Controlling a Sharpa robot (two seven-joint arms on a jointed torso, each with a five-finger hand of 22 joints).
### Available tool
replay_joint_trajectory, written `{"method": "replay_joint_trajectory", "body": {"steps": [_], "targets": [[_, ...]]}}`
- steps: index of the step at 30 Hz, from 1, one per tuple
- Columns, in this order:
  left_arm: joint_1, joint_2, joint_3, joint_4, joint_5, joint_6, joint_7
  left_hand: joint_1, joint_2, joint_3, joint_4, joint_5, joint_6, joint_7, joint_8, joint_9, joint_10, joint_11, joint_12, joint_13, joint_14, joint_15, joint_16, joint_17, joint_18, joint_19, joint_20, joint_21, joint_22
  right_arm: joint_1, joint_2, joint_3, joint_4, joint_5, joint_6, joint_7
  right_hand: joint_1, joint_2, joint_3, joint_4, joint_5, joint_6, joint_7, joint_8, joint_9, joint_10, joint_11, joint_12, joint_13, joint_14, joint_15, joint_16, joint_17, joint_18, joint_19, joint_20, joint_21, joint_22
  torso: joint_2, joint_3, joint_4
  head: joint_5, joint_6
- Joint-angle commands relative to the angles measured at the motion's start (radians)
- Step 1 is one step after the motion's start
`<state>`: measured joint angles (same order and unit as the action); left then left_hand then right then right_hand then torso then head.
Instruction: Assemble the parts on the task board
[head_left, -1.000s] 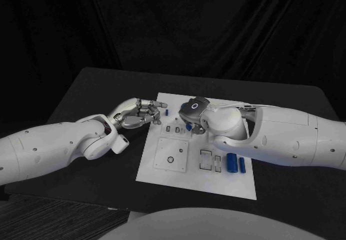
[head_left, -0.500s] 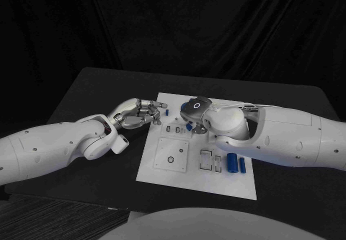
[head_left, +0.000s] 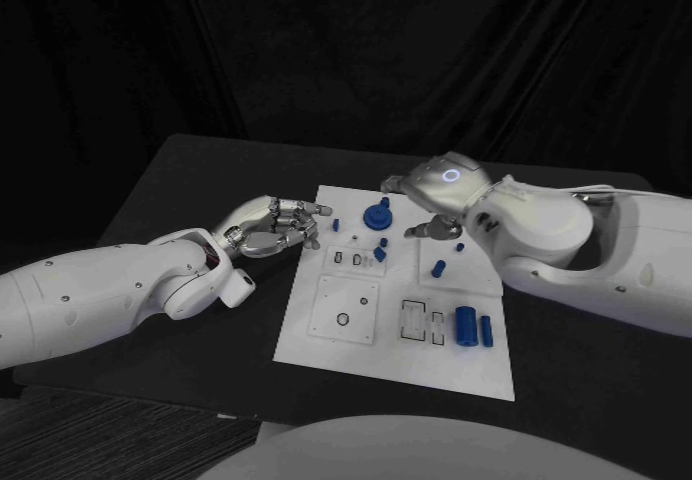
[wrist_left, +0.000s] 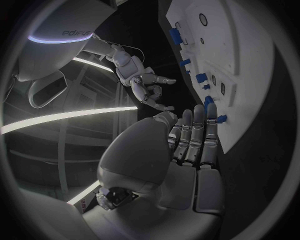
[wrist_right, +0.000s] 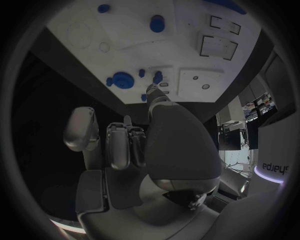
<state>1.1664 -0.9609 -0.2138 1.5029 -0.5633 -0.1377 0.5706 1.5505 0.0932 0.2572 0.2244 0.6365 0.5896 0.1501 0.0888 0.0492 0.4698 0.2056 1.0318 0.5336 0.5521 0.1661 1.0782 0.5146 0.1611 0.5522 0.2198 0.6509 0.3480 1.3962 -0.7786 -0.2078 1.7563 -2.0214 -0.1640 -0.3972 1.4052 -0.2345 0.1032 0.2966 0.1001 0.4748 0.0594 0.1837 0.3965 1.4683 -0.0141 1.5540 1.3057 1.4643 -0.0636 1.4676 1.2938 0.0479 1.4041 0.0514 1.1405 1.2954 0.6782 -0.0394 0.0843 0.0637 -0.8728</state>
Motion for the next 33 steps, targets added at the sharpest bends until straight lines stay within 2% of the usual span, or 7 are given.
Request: {"method": "replay_joint_trajectory", "body": {"steps": [1, 7, 12, 16, 19, 26, 33], "targets": [[-0.001, -0.001, 0.001, 0.010, 0.007, -0.021, 0.017, -0.015, -0.015, 0.029, -0.016, 0.010, 0.001, -0.002, -0.014, 0.010, 0.000, 0.002, -0.019, 0.020, -0.007, -0.001, -0.015, -0.011, -0.039, -0.012, -0.003, 0.014, 0.016, 0.033, -0.051, 0.001, 0.030, -0.011, -0.132, 0.034, 0.013, -0.036, -0.031, 0.002, 0.015, -0.117, -0.005, -0.051, -0.074, 0.062, -0.006, -0.009, 0.241, 0.049, -0.007, -0.014, 0.170, 0.041, -0.011, -0.009, -0.018, 0.158, 0.000, 0.0011, 0.0002, -0.009, 0.000], [0.000, 0.000, 0.002, 0.033, 0.007, -0.082, 0.016, -0.027, -0.029, 0.010, -0.016, -0.051, -0.006, 0.004, -0.016, 0.010, 0.028, -0.010, 0.013, 0.051, 0.033, -0.011, 0.010, 0.000, -0.029, 0.008, -0.003, 0.037, 0.031, 0.060, -0.143, 0.000, 0.047, -0.011, -0.150, 0.050, 0.024, -0.030, -0.024, 0.002, 0.019, -0.136, -0.012, -0.050, -0.091, 0.053, -0.009, -0.015, 0.235, 0.043, -0.010, -0.020, 0.166, 0.042, -0.018, -0.011, -0.024, 0.157, -0.003, 0.0008, -0.0001, -0.014, 0.000], [0.027, -0.010, 0.002, 0.067, -0.058, -0.175, -0.062, -0.083, -0.053, -0.060, 0.063, -0.294, 0.136, 0.036, 0.036, 0.027, 0.097, -0.054, 0.149, 0.167, 0.128, -0.053, 0.178, 0.101, 0.013, 0.115, -0.002, 0.102, 0.063, 0.064, -0.190, 0.000, 0.034, 0.002, -0.180, 0.074, -0.010, 0.043, 0.028, -0.004, 0.015, 0.009, 0.005, 0.040, -0.028, 0.094, -0.002, 0.012, 0.260, 0.059, -0.008, 0.006, 0.189, 0.031, 0.007, -0.012, 0.031, 0.171, -0.008, 0.0010, -0.0038, -0.014, 0.000], [0.093, -0.010, 0.002, 0.085, -0.187, -0.152, -0.274, -0.194, -0.047, -0.143, 0.060, -0.408, 0.166, 0.041, 0.081, 0.033, 0.493, -0.082, 0.342, 0.502, 0.470, -0.083, 0.348, 0.431, 0.024, 0.244, -0.022, 0.201, 0.112, 0.062, -0.214, 0.000, 0.023, 0.025, -0.213, 0.095, -0.028, 0.090, 0.052, -0.010, 0.031, 0.094, 0.025, 0.131, -0.011, 0.102, 0.012, 0.017, 0.265, 0.077, 0.002, 0.038, 0.217, 0.020, 0.037, -0.005, 0.095, 0.186, -0.018, 0.0027, -0.0086, -0.014, 0.000], [0.168, 0.015, 0.002, 0.069, -0.258, -0.002, -0.506, -0.364, -0.040, -0.263, 0.063, -0.586, 0.269, 0.011, 0.201, 0.080, 0.872, -0.110, 0.482, 0.824, 0.825, -0.115, 0.458, 0.799, 0.027, 0.360, -0.061, 0.302, 0.169, 0.060, -0.224, 0.000, 0.013, 0.037, -0.250, 0.108, -0.057, 0.110, 0.052, -0.012, 0.039, 0.139, 0.014, 0.233, 0.022, 0.102, 0.006, 0.017, 0.265, 0.093, -0.004, 0.071, 0.246, 0.008, 0.067, -0.008, 0.165, 0.203, -0.027, 0.0093, -0.0146, -0.010, 0.000], [0.297, 0.097, 0.002, 0.005, -0.234, 0.434, -0.945, -0.521, 0.031, -0.382, 0.065, -0.584, 0.301, -0.029, 0.402, 0.231, 1.101, -0.142, 0.539, 1.037, 0.987, -0.146, 0.489, 1.014, 0.021, 0.357, -0.086, 0.383, 0.243, 0.054, -0.193, 0.000, -0.030, 0.086, -0.287, 0.111, -0.104, 0.136, 0.055, -0.009, 0.086, 0.166, 0.018, 0.323, 0.051, 0.102, 0.003, 0.017, 0.265, 0.104, -0.008, 0.097, 0.271, -0.004, 0.091, -0.013, 0.227, 0.218, -0.050, 0.0307, -0.0353, -0.004, 0.000], [0.360, 0.237, 0.003, -0.074, -0.218, 0.641, -1.121, -0.548, 0.082, -0.457, 0.060, -0.579, 0.391, -0.102, 0.534, 0.431, 1.101, -0.215, 0.539, 1.037, 1.019, -0.216, 0.493, 1.056, -0.089, 0.779, -0.156, 0.770, 0.885, 0.042, -0.166, 0.000, -0.061, 0.140, -0.283, 0.105, -0.102, 0.135, 0.058, -0.013, 0.094, 0.171, 0.021, 0.338, 0.054, 0.102, 0.005, 0.017, 0.265, 0.105, -0.006, 0.099, 0.273, -0.005, 0.093, -0.012, 0.233, 0.219, -0.070, 0.0550, -0.0521, -0.008, 0.000]]}}
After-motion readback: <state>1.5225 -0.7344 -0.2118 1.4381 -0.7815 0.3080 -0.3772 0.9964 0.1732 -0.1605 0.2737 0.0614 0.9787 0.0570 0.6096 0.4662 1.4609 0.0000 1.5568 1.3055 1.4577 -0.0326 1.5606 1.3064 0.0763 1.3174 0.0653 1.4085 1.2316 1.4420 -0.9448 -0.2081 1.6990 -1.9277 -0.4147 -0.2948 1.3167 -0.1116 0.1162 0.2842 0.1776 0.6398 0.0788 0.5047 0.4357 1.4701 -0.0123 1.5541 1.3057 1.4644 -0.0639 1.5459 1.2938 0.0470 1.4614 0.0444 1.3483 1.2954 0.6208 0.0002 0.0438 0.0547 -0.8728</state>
